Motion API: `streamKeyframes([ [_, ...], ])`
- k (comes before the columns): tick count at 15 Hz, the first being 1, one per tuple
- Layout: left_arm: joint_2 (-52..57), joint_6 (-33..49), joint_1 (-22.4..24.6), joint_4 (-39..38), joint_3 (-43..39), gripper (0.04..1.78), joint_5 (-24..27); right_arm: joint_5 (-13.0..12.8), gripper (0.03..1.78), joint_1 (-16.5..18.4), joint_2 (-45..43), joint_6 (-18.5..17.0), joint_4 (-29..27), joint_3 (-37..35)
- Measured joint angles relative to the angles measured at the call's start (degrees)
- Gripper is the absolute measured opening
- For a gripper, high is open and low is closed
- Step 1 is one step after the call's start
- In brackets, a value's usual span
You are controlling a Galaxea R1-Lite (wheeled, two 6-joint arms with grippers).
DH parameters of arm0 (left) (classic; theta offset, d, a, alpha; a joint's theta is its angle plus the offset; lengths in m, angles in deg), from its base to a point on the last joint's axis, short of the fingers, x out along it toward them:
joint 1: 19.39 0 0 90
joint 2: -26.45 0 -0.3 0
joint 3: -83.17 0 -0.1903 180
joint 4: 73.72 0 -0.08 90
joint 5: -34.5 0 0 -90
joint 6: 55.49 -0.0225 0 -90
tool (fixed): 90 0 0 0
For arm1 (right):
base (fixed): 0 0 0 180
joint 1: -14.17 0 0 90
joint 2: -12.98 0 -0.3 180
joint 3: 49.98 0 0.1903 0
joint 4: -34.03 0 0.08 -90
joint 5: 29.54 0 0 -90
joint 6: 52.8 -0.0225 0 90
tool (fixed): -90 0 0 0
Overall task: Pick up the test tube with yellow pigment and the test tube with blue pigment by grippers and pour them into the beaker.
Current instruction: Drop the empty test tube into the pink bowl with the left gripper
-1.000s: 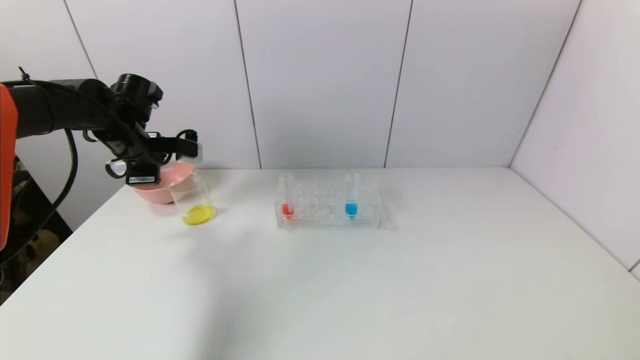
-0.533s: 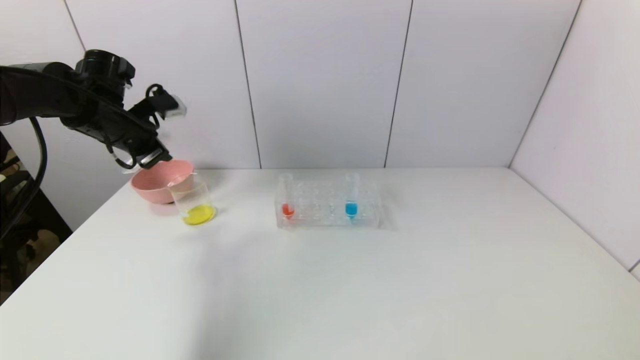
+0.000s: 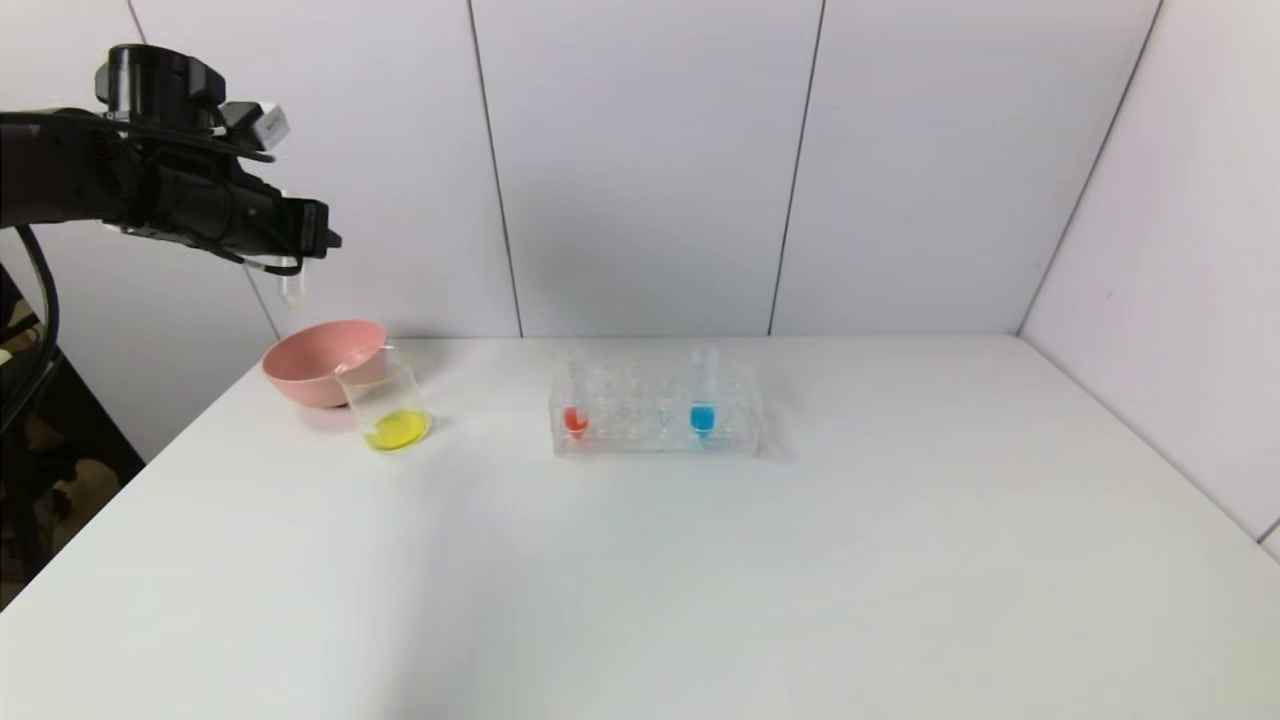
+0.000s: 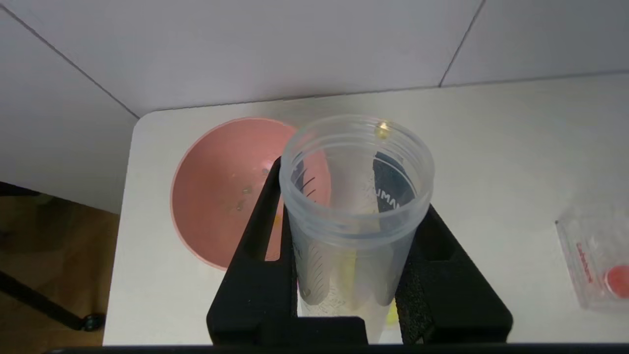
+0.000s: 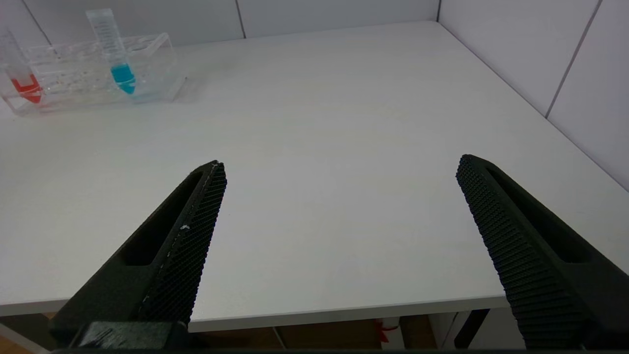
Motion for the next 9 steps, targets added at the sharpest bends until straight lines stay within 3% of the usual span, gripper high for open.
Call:
streamKeyframes([
  [4,-0.7,0.7,2.8,-9.9,-6.3,0.55,0.1,0.0,1.71,0.0,0.0,0.0,0.0,0.0],
  [9,-2.8,0.6,5.6,-13.4,-8.7,0.55,0.5,0.0,1.71,0.0,0.0,0.0,0.0,0.0],
])
